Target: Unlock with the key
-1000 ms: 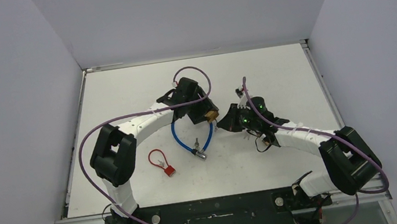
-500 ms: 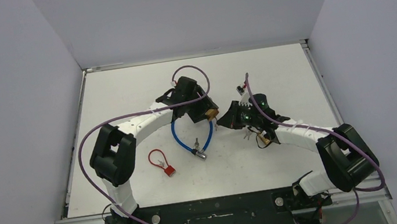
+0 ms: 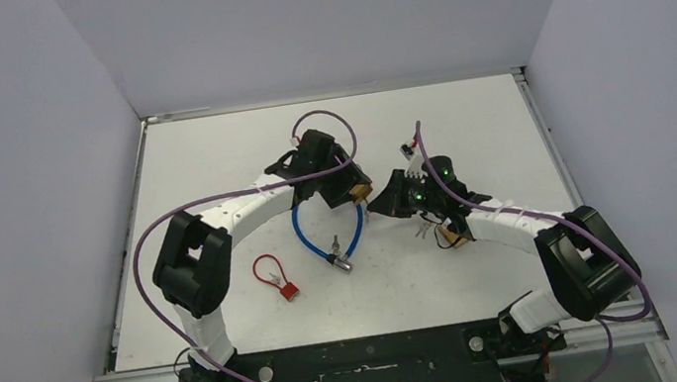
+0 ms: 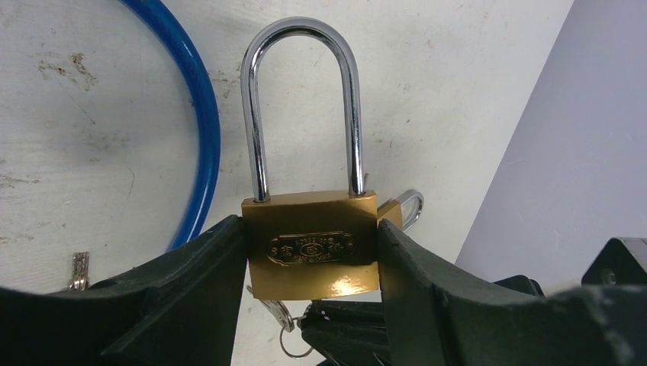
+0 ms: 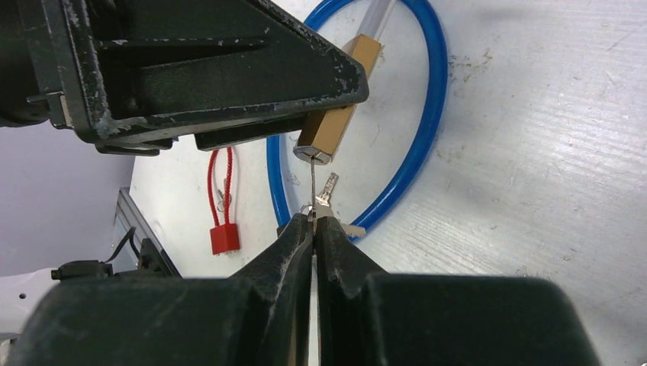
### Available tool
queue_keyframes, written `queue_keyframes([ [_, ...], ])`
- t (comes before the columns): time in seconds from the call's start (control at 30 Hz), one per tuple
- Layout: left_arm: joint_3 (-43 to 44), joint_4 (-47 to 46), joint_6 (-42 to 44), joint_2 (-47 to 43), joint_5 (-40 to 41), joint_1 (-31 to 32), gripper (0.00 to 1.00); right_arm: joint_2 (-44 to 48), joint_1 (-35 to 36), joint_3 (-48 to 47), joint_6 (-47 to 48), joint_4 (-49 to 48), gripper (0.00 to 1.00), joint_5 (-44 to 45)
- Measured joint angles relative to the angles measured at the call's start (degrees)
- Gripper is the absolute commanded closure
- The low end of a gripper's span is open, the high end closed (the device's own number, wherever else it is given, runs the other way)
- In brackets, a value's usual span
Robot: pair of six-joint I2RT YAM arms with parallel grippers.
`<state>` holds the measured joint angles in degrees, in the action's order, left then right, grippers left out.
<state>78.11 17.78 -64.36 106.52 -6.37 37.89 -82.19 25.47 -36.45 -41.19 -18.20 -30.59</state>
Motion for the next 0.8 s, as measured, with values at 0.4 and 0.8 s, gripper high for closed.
queue_keyframes([
  [0.4,-0.70,-0.70,-0.39,0.00,0.07,-0.02,1.00,0.00,-0.39,-1.03,-0.07,2.32,1.00,0.76],
  [0.8,-1.09,-2.14,-1.31,0.00,0.81,-0.20,1.00,-1.68,-0.70,-5.53,-1.99,8.20,1.00,0.74],
])
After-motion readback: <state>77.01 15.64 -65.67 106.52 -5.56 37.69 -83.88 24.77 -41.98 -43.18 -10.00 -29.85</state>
